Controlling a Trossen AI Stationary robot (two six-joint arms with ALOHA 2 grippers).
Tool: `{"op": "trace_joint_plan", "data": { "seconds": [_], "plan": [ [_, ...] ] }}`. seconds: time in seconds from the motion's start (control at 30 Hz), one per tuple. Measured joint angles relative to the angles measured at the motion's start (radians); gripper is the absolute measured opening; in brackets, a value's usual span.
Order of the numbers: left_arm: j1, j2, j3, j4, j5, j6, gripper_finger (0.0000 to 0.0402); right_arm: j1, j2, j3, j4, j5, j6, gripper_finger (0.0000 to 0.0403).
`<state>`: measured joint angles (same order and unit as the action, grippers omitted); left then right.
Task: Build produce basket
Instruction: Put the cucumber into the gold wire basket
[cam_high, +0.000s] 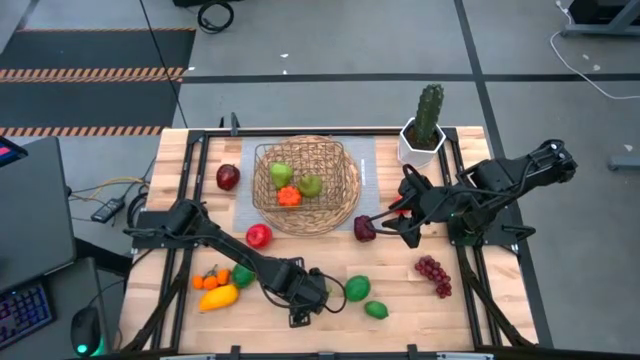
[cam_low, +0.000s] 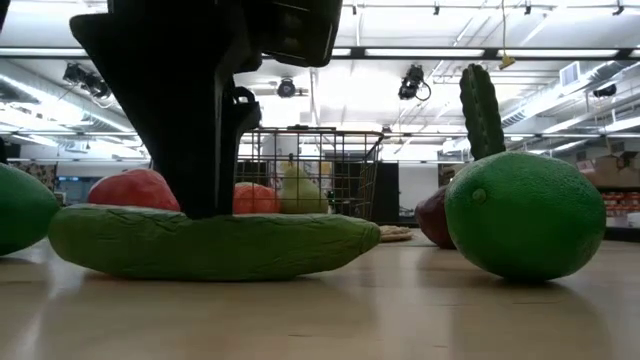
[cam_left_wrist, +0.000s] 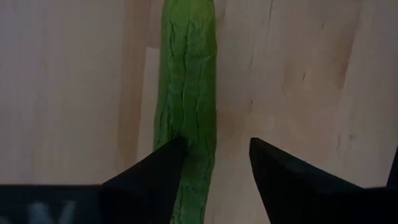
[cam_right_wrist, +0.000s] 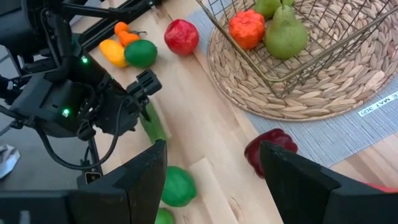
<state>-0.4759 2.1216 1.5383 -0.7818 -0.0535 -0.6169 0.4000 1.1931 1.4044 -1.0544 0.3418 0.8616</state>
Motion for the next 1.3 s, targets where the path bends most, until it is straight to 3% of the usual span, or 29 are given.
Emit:
{"op": "trace_joint_plan", "data": {
  "seconds": [0.23, 0.43, 0.6, 0.73, 1.07, 1.3],
  "plan": [
    [0.026, 0.005, 0.054, -0.058, -0.032, 0.025, 0.0156, 0.0, 0.0, 0.0, 0.003, 0.002, -0.002, 0.026],
    [0.053, 0.009, 0.096, -0.087, -0.07, 0.076, 0.0096, -0.006, 0.0, 0.0, 0.005, 0.024, -0.039, 0.026],
    [0.083, -0.017, 0.095, -0.141, -0.009, -0.001, 0.0045, -0.009, -0.006, 0.0, 0.002, 0.024, -0.042, 0.026],
    [0.097, -0.068, 0.095, -0.144, -0.018, -0.057, 0.001, -0.009, -0.009, 0.0, -0.024, 0.028, -0.036, 0.026],
    [0.169, -0.28, 0.098, -0.152, -0.084, -0.096, 0.0004, 0.005, -0.009, 0.0, -0.187, 0.06, 0.034, 0.026],
    [0.226, -0.341, 0.099, -0.229, -0.06, -0.393, 0.0045, 0.005, -0.009, 0.0, -0.172, 0.102, 0.064, 0.026]
  ]
}}
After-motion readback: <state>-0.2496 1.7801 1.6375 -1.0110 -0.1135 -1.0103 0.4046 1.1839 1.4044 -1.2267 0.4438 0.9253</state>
